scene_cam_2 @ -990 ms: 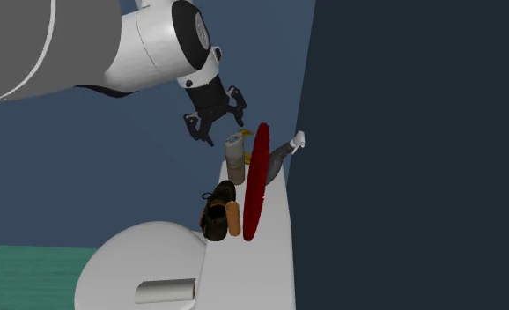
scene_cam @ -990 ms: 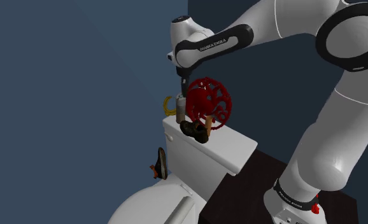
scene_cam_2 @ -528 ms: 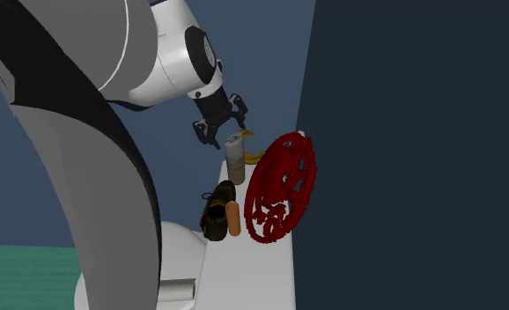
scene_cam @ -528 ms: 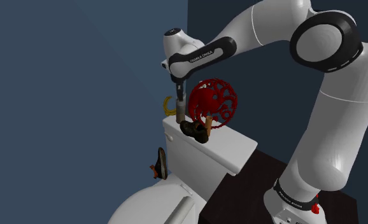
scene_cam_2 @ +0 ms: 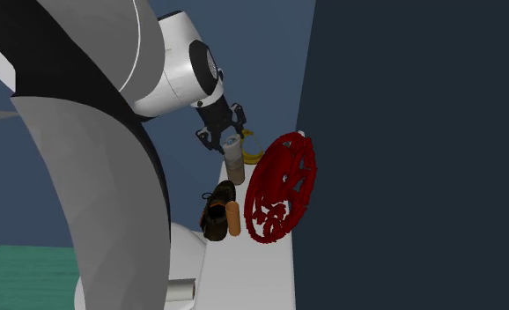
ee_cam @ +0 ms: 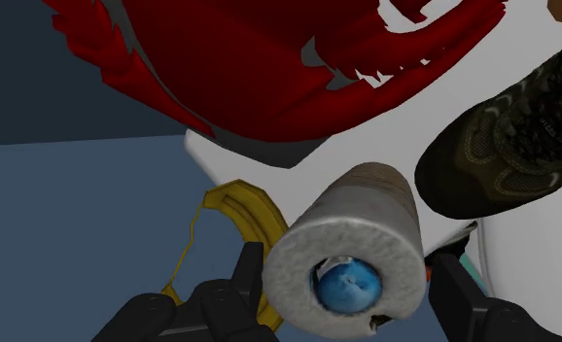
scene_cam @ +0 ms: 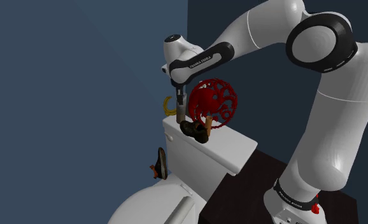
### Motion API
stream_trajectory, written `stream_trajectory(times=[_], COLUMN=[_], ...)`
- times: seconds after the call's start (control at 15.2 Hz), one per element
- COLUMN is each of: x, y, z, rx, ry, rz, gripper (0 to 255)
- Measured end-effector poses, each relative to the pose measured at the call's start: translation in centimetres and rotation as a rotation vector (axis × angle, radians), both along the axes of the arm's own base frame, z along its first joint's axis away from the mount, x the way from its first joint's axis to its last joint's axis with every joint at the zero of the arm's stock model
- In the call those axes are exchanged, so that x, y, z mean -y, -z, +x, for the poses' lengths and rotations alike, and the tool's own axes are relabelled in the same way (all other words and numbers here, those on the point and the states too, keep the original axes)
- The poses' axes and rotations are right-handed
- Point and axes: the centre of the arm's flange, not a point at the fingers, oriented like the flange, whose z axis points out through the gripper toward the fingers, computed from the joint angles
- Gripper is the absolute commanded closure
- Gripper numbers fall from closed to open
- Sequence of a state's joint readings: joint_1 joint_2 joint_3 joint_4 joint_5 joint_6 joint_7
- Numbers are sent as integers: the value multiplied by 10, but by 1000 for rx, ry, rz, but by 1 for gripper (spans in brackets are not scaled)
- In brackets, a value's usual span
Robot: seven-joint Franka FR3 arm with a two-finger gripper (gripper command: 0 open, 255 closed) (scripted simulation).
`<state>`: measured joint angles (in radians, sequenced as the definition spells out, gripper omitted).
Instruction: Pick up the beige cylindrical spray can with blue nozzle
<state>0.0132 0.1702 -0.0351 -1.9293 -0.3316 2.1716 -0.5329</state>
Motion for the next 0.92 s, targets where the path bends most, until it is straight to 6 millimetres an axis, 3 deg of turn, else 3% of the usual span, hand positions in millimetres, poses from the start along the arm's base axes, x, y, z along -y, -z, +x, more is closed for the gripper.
stream_trajectory(times=[0.53, 0.92], x=[0, -1], y=[-2, -31], z=[0, -1], rx=[-1, -1], ry=[0, 0], rz=[0, 0], gripper=[255, 255])
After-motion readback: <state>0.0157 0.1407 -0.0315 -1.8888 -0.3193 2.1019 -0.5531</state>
